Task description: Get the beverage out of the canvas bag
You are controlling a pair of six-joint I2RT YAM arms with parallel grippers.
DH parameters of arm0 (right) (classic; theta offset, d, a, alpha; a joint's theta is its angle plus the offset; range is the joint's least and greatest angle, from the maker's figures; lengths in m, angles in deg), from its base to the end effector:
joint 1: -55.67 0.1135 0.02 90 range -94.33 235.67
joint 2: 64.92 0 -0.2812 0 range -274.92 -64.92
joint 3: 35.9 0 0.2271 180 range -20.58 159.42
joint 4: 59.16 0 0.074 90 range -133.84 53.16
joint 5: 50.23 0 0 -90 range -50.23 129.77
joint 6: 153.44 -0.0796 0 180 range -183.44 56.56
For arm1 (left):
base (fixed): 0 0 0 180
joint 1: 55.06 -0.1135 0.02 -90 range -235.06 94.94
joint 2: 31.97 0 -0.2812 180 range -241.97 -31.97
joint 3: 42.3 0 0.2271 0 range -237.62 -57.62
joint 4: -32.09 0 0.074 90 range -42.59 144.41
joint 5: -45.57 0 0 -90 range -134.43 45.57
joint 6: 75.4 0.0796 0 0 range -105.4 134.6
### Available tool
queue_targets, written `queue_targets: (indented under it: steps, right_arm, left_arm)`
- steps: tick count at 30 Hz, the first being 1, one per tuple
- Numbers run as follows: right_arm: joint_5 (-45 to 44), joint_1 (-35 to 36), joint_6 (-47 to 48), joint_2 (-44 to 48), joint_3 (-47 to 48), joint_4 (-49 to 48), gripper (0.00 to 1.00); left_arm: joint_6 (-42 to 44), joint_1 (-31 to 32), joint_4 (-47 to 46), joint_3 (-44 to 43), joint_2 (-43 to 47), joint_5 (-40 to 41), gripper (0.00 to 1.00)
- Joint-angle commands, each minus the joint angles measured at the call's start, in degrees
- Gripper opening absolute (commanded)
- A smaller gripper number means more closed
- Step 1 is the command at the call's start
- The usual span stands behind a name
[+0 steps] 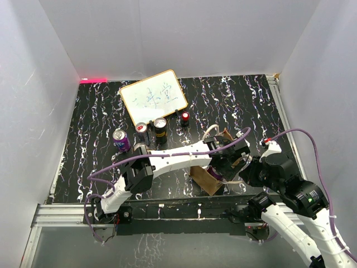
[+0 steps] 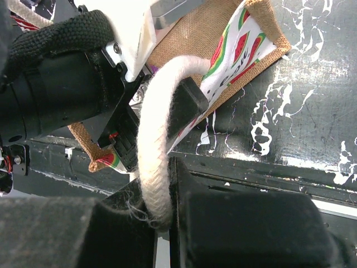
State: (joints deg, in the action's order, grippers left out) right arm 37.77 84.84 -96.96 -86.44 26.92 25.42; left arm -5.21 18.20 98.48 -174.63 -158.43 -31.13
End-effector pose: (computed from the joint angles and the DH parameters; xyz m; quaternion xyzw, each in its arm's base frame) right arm 0.0370 0.0175 0.2613 0.0418 0.9170 0.1925 0.3469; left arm 0.1580 -0.4616 0.2310 0.4057 0.8712 -0.1064 0.2551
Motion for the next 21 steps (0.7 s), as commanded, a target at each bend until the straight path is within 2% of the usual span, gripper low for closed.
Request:
queue_targets:
  steps: [1,9,17,21]
  right_arm:
    - [-2.7,0.2,-0.4,-0.4,2.3,-2.2,0.08]
    - [-3.2,0.4,-0.8,-1.1,2.2,-2.5,0.08]
    - [-2.8,0.4,-0.8,-1.8,1.9,-3.4,0.08]
    - [-2.9,0.4,-1.0,-1.8,1.9,-3.5,0.08]
  left_arm:
    - [1.2,0.7,6.9,0.5,-1.9,0.0,0.88]
    - [0.3,0.7,11.3,-4.2,-3.7,1.0,0.66]
    - [-0.8,0.7,13.6,-13.4,-3.3,7.5,0.38]
    - [-1.8,0.7,12.7,-14.5,-1.2,10.0,0.27]
